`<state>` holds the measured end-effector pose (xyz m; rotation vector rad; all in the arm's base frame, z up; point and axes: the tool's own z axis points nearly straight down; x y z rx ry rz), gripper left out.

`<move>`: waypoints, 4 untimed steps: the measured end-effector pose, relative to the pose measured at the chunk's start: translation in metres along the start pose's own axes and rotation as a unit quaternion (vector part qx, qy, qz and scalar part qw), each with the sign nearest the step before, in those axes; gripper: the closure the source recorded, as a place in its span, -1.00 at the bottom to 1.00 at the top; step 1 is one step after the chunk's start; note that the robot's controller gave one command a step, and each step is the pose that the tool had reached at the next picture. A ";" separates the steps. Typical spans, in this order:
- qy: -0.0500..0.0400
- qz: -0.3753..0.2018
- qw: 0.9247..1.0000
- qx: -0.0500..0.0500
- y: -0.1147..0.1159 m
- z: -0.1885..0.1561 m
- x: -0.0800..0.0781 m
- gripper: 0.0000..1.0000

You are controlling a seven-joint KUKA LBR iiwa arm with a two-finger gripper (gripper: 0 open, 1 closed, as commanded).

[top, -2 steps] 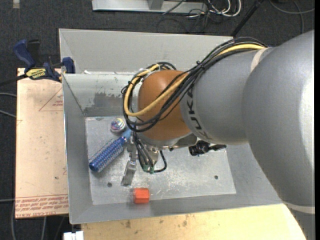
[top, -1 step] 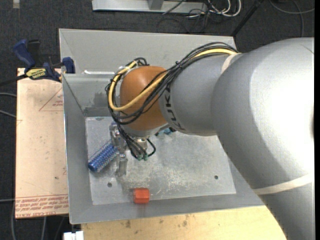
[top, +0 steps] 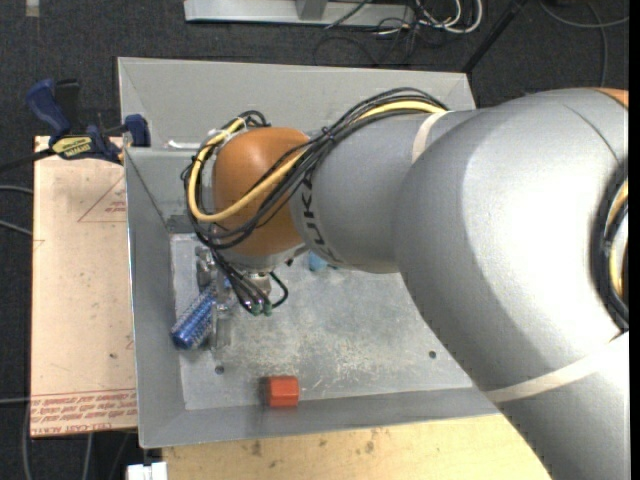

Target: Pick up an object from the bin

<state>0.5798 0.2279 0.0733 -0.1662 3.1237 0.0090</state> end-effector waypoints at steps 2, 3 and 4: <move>0.007 0.125 0.992 0.003 -0.013 0.004 0.023 1.00; 0.003 0.107 0.994 0.001 0.016 -0.115 0.048 1.00; 0.003 0.096 0.995 0.001 0.022 -0.203 0.079 1.00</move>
Offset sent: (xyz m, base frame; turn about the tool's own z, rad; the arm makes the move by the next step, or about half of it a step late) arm -0.0213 -0.0158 -0.0033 0.2507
